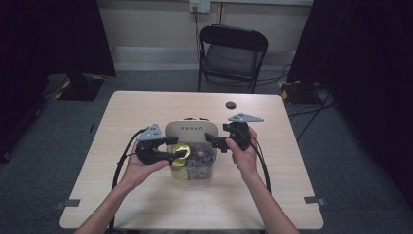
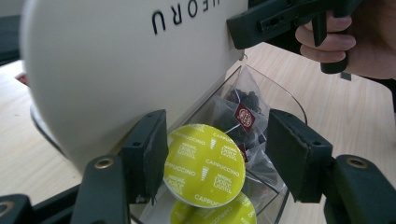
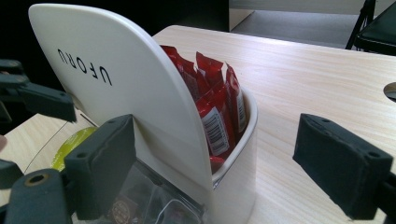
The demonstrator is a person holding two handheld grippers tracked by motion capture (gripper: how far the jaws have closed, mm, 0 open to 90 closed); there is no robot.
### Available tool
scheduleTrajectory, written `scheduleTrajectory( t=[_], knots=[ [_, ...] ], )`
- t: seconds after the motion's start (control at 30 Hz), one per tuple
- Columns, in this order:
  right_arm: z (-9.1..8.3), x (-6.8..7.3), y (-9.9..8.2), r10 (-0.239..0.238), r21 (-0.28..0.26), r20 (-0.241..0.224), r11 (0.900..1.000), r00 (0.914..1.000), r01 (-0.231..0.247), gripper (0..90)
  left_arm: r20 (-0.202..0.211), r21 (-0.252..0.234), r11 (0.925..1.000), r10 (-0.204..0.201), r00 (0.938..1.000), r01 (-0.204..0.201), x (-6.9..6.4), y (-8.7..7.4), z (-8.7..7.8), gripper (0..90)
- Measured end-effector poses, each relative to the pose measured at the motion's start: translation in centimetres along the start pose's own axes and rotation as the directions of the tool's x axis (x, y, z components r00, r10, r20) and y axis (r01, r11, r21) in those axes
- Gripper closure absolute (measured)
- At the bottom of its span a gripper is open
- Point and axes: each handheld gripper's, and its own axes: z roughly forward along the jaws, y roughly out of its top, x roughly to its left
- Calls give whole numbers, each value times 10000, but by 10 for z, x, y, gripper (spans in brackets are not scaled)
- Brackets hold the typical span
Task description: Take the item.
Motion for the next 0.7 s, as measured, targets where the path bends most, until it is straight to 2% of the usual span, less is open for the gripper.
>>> scheduleTrajectory(
  t=[0.07,0.33,0.4,0.43,0.53,0.7],
  knots=[
    [0,0,0,9,8,-28,10000,10000,-9,123,-66,-58,10000,25,10000,-26,0,-2,0,389],
    [1,0,-1,-16,18,-25,10000,10000,16,124,-312,354,9993,133,9994,-122,2,-11,0,361],
    [1,0,-1,-12,41,-27,10000,10000,12,124,-227,436,9990,64,9997,-54,2,-13,1,363],
    [1,0,-1,13,48,-35,10000,10000,-13,124,-282,556,9983,167,9995,-152,3,-14,2,363],
    [1,1,-1,7,56,-16,10000,10000,-7,127,-158,471,9989,57,9999,-50,2,-17,5,375],
    [1,1,-2,-2,63,-14,10000,10000,2,131,-108,544,9984,179,9998,-173,1,-18,11,371]
  ],
)
